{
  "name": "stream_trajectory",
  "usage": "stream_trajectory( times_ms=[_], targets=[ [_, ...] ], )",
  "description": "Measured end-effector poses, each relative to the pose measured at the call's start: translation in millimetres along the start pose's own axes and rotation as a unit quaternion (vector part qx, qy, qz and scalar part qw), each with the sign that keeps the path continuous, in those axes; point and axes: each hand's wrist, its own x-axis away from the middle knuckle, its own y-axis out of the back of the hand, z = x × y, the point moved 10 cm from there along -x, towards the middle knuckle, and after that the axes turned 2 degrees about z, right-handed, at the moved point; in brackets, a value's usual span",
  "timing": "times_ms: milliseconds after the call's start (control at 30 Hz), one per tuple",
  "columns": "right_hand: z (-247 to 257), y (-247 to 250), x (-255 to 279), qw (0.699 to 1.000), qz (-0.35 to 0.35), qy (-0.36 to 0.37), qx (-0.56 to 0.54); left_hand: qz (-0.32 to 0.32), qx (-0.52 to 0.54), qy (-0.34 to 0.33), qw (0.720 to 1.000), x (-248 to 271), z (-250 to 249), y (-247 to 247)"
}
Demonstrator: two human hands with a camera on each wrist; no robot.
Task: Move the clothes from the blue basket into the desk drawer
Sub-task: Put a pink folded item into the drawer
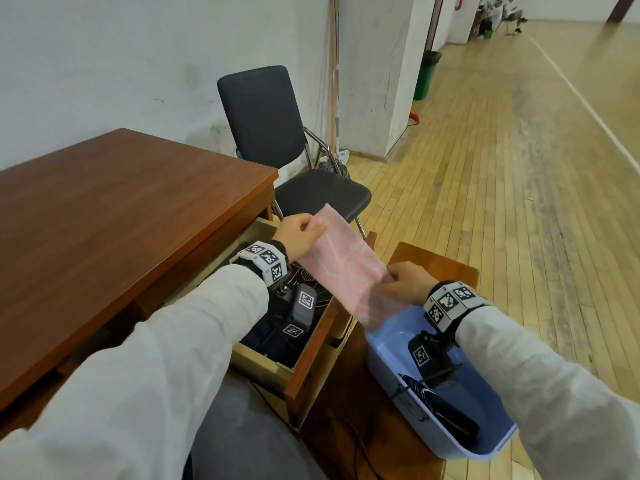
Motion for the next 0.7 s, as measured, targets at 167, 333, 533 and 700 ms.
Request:
stream_trajectory(
  times_ms=[167, 333, 533, 700],
  targets=[
    [4, 8, -14, 0.994, -0.038, -0.01, -0.105, -0.098, -0.042, 0.078, 0.991, -6, 43, 41],
    [36, 21, -33, 0.984, -0.07, 0.012, -0.164, -0.119, -0.031, 0.173, 0.977, -15, 87, 59],
    [70, -6, -64, 0.988, -0.035, 0.038, -0.143, -0.11, -0.043, 0.198, 0.973, -36, 124, 63],
    [96, -26, -93, 0.996, -0.013, 0.081, -0.035, -0.094, -0.056, 0.219, 0.97, -52, 167, 58]
  ],
)
